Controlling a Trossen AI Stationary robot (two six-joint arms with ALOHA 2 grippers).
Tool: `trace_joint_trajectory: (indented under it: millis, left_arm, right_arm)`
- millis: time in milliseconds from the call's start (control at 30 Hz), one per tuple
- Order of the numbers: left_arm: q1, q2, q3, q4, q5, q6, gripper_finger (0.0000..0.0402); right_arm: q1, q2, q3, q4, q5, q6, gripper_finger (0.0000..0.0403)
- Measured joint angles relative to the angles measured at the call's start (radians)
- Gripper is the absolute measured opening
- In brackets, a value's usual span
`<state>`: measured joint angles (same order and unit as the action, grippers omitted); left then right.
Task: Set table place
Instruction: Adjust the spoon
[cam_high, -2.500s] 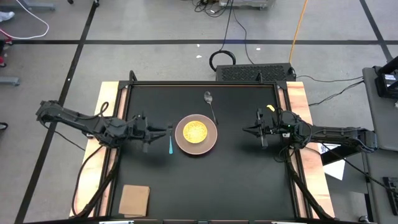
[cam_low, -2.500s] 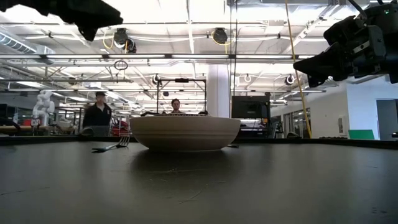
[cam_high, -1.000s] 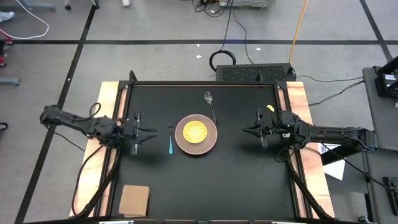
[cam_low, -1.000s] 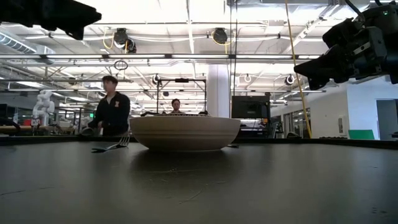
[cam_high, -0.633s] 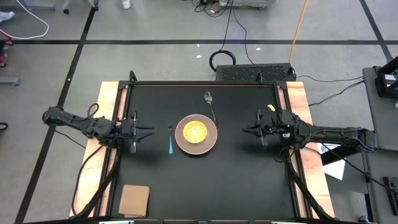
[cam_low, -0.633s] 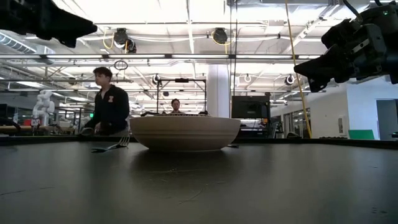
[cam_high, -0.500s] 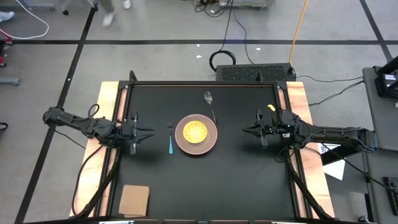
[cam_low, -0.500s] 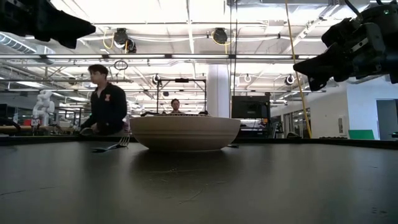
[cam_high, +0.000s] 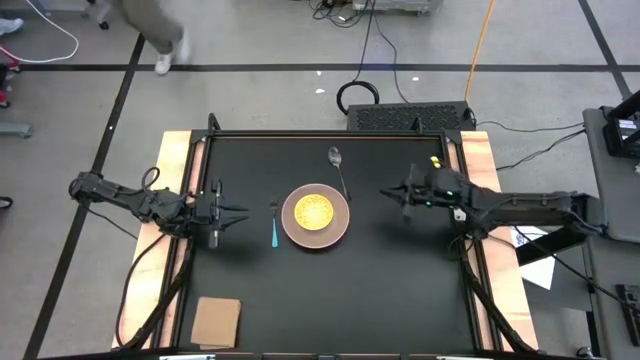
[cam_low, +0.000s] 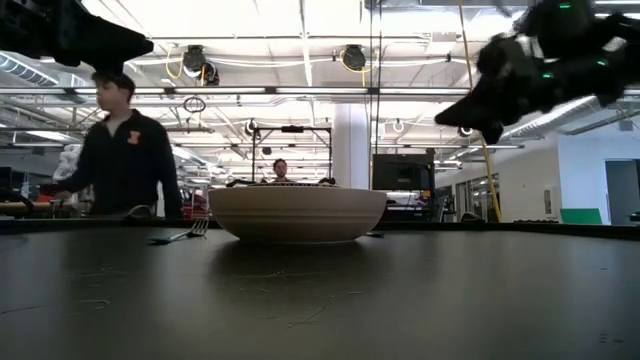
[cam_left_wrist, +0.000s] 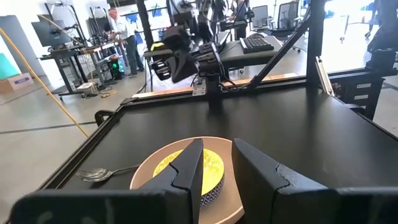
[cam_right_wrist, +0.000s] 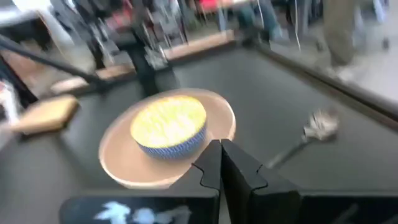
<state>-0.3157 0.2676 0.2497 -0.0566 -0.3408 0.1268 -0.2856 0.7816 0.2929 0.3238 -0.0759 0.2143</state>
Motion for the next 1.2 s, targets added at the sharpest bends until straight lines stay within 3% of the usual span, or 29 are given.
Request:
trace_joint_trajectory:
  millis: [200, 333, 500, 700, 800, 900, 1200]
  left_arm:
    - [0.000, 0.000, 0.000, 0.000, 0.001, -0.009, 0.0090]
    - [0.000, 0.000, 0.000, 0.000, 0.001, -0.011, 0.0090]
    - [0.000, 0.000, 0.000, 0.000, 0.003, -0.033, 0.0090]
    - [0.000, 0.000, 0.000, -0.011, 0.020, -0.054, 0.0090]
    - [0.000, 0.000, 0.000, -0.019, 0.027, -0.054, 0.0090]
    - [0.000, 0.000, 0.000, -0.020, 0.027, -0.053, 0.0090]
    - [0.000, 0.000, 0.000, 0.002, 0.026, -0.030, 0.0090]
  right_arm:
    - [-0.079, 0.214, 0.253, -0.204, 0.001, 0.039, 0.0000]
    - [-0.113, 0.293, 0.366, -0.192, -0.003, 0.003, 0.0000]
    - [-0.091, 0.314, 0.362, -0.054, -0.004, -0.104, 0.0000]
    - [-0.089, 0.331, 0.341, 0.086, 0.047, -0.098, 0.0000]
    - [-0.122, 0.367, 0.386, -0.011, 0.190, 0.001, 0.0000]
    - [-0.187, 0.428, 0.492, -0.222, 0.204, 0.012, 0.0000]
    - [-0.309, 0.713, 0.829, -0.616, -0.072, -0.111, 0.0000]
